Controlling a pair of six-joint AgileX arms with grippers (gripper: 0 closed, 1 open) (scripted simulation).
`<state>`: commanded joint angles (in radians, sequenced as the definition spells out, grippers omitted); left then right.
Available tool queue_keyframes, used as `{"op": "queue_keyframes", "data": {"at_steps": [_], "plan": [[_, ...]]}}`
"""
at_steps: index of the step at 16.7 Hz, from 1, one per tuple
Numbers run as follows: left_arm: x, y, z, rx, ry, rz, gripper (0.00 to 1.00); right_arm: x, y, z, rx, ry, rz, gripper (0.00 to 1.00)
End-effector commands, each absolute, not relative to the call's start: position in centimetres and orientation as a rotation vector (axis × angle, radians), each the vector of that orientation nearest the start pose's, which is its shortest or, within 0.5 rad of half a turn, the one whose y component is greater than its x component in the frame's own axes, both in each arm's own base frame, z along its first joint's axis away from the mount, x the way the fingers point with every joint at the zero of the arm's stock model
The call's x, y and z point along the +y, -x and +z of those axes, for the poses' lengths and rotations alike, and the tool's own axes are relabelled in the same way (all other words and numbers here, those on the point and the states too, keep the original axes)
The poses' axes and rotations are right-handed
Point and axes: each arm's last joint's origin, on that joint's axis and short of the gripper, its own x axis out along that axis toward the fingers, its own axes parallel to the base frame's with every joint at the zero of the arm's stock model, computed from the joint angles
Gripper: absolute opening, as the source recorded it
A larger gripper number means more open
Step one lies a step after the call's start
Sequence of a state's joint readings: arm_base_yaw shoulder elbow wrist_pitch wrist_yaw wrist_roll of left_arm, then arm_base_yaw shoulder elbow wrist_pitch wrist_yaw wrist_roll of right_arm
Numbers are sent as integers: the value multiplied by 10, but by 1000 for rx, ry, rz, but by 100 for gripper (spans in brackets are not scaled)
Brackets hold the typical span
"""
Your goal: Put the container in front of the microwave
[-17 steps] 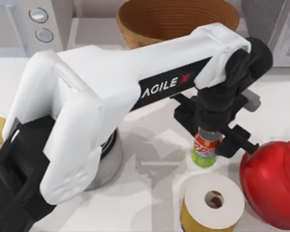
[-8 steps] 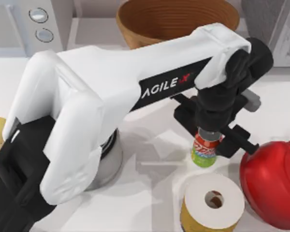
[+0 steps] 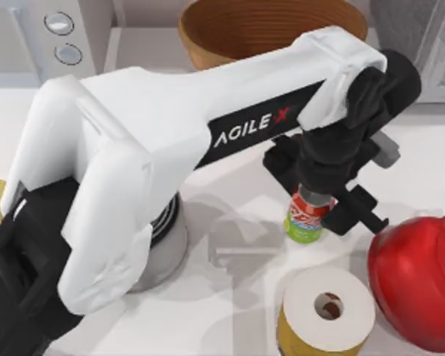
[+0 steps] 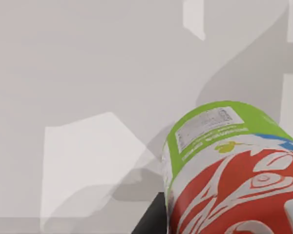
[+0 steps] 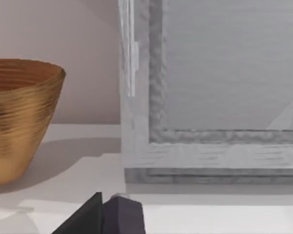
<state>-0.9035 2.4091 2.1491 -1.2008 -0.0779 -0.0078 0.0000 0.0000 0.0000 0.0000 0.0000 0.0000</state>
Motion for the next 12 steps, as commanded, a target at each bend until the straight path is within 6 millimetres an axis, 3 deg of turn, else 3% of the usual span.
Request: {"op": "queue_keyframes", "data": {"at_steps": [6,12], "plan": [[-376,-311,216,1241,-640,-640,0,-1,-106,160,0,0,0,100],[-380,-304,199,1387,-589,-652,0,-1,-106,160,0,0,0,100]]}}
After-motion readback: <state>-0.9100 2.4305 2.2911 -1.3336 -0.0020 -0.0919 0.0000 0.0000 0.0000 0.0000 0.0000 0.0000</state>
